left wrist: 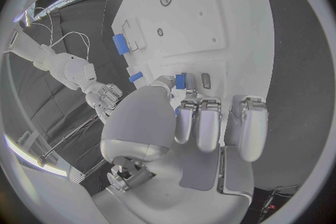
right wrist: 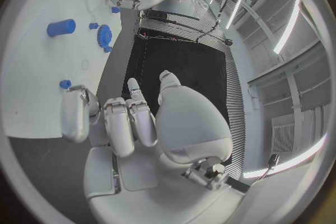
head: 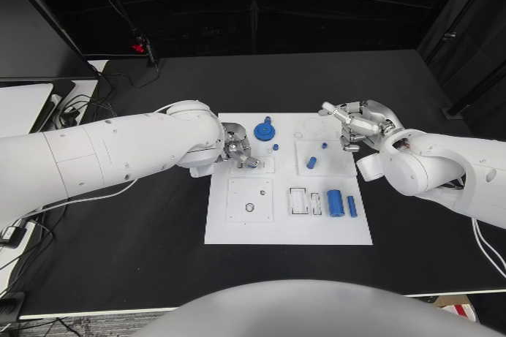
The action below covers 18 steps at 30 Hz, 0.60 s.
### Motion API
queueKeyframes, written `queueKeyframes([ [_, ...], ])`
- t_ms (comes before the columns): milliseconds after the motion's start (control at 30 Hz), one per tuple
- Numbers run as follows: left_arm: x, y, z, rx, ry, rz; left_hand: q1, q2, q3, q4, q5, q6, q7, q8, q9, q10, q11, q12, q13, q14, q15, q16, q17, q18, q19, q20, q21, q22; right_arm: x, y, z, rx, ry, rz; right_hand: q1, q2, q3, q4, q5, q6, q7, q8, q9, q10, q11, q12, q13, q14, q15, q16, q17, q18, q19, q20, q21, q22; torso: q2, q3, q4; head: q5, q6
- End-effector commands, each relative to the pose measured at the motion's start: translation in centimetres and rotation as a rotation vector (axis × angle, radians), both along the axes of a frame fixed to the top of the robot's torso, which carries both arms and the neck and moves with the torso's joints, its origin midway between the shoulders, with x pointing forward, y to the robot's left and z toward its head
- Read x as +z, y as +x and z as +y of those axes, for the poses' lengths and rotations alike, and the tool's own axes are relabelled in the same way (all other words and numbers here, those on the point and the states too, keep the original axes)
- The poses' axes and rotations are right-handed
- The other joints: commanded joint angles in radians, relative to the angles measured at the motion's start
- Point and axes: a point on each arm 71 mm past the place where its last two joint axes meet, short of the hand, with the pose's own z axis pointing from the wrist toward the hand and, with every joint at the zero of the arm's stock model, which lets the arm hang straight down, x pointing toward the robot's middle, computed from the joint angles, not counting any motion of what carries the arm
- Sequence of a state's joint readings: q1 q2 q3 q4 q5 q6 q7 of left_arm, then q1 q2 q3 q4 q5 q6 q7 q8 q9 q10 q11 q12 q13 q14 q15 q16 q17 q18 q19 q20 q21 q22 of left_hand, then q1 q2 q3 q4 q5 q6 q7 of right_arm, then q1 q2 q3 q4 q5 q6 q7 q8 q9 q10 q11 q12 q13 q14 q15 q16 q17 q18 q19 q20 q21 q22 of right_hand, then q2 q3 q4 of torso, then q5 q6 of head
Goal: Assemble the parts on the task board
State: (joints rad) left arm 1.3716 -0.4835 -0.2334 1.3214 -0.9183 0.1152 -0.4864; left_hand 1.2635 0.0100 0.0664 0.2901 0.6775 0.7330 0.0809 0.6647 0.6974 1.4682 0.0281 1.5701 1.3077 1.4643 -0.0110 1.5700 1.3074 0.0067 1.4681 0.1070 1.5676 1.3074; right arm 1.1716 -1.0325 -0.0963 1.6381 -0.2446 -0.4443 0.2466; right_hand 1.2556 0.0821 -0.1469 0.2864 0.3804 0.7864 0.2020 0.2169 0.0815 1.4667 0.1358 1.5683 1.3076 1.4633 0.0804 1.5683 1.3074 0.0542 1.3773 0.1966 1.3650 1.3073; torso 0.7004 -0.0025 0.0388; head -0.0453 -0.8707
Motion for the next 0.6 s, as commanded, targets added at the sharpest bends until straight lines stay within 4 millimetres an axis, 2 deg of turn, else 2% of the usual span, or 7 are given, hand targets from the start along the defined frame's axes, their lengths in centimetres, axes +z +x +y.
queueKeyframes([
  [33,-0.22,-0.16,-0.04,-0.012,-0.004,0.007,0.005,0.004,0.003,0.003,0.004,0.007,-0.001,0.003,0.001,0.103,-0.006,0.001,0.263,0.106,-0.007,0.001,0.263,-0.007,0.103,-0.006,0.003,0.263,0.04,-0.02,0.13,0.011,0.006,0.000,0.007,0.002,-0.006,0.000,0.004,-0.007,0.014,0.004,0.001,0.104,0.009,0.003,0.263,0.107,0.007,0.002,0.263,0.009,-0.003,-0.001,-0.003,0.179,0.000,-0.0001,-0.0010,-0.001,0.001],
  [400,-0.26,-0.08,0.08,-0.017,-0.003,0.012,-0.013,0.006,-0.001,0.004,0.011,0.013,-0.001,0.002,0.000,0.103,-0.006,0.001,0.263,0.106,-0.007,0.001,0.263,-0.007,0.103,-0.007,0.003,0.263,0.00,-0.03,0.11,0.010,0.006,0.001,0.007,0.002,-0.006,0.000,0.004,-0.007,0.014,0.004,0.001,0.104,0.009,0.003,0.263,0.107,0.008,0.002,0.263,0.009,-0.004,-0.001,-0.004,0.179,0.000,0.0005,-0.0006,-0.003,-0.001],
  [600,-0.28,-0.02,0.19,-0.013,0.001,0.013,-0.085,0.009,-0.019,0.005,0.013,0.013,0.001,-0.011,-0.006,0.103,-0.005,0.001,0.263,0.106,-0.006,0.001,0.263,-0.007,0.103,-0.008,0.003,0.263,-0.01,-0.04,0.13,0.010,0.006,0.001,0.007,0.002,-0.006,0.000,0.004,-0.007,0.014,0.004,0.001,0.104,0.009,0.003,0.263,0.107,0.008,0.002,0.263,0.009,-0.004,-0.001,-0.004,0.179,0.000,0.0005,-0.0006,-0.002,0.000],
])
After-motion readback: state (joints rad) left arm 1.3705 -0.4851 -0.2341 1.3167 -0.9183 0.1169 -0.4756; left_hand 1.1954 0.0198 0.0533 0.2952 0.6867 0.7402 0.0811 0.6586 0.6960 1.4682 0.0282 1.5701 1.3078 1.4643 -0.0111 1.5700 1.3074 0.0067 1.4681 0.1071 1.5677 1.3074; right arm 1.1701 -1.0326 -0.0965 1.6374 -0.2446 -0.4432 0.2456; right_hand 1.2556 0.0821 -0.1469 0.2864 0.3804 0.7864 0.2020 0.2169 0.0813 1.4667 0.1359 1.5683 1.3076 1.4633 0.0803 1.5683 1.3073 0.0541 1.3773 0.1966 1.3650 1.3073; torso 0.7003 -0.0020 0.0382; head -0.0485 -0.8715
